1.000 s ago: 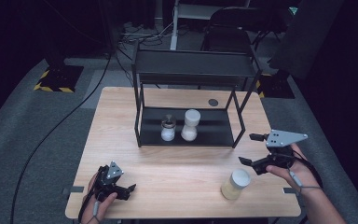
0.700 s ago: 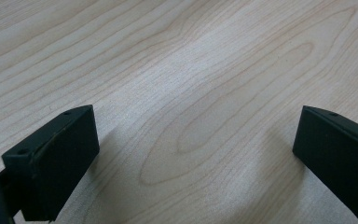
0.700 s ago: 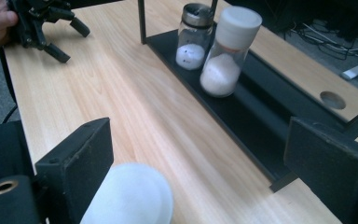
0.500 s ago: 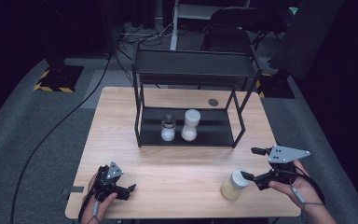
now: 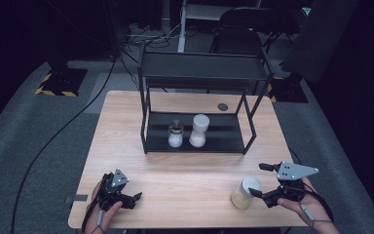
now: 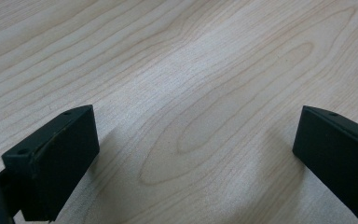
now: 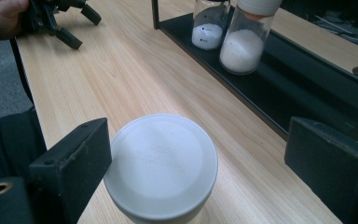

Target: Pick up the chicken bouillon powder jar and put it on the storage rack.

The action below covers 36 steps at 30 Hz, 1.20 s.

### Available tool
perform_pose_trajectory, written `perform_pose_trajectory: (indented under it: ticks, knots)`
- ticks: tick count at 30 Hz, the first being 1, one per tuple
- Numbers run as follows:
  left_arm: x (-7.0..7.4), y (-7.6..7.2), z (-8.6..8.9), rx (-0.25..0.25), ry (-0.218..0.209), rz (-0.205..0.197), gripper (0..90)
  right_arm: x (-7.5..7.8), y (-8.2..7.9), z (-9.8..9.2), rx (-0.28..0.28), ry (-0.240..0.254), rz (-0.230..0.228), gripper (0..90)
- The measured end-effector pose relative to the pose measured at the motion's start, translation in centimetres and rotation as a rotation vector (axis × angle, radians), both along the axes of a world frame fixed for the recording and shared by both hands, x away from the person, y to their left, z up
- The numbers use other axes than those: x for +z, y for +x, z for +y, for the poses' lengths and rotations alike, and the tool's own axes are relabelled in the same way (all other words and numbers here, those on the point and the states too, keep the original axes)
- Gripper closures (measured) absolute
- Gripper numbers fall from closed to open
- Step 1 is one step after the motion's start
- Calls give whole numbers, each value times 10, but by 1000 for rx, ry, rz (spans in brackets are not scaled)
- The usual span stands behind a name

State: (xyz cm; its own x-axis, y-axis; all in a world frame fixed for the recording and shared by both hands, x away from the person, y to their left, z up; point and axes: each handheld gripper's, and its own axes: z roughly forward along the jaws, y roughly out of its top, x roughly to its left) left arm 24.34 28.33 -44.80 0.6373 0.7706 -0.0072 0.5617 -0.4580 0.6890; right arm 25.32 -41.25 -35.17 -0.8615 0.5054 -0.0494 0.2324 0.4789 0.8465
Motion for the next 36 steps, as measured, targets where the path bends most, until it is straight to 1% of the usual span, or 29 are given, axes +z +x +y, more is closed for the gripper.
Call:
perform_pose_trajectory:
  ticks: [4,6,11,16,24,29,33,36]
  knots:
    - [0,0,0,0,0,0,2,-5,-2,-2,5,20,-6,71]
    - [0,0,0,0,0,0,2,-6,-3,-3,15,23,-1,69]
    - [0,0,0,0,0,0,3,-12,-2,0,36,15,12,69]
    - [0,0,0,0,0,0,2,-19,0,1,33,9,30,70]
    - [0,0,0,0,0,0,3,-28,3,6,37,-21,50,78]
    - [0,0,0,0,0,0,2,-30,6,11,44,-41,57,115]
    - [0,0,0,0,0,0,2,-30,8,14,47,-47,59,172]
    - [0,0,0,0,0,0,3,-30,9,17,60,-56,52,214]
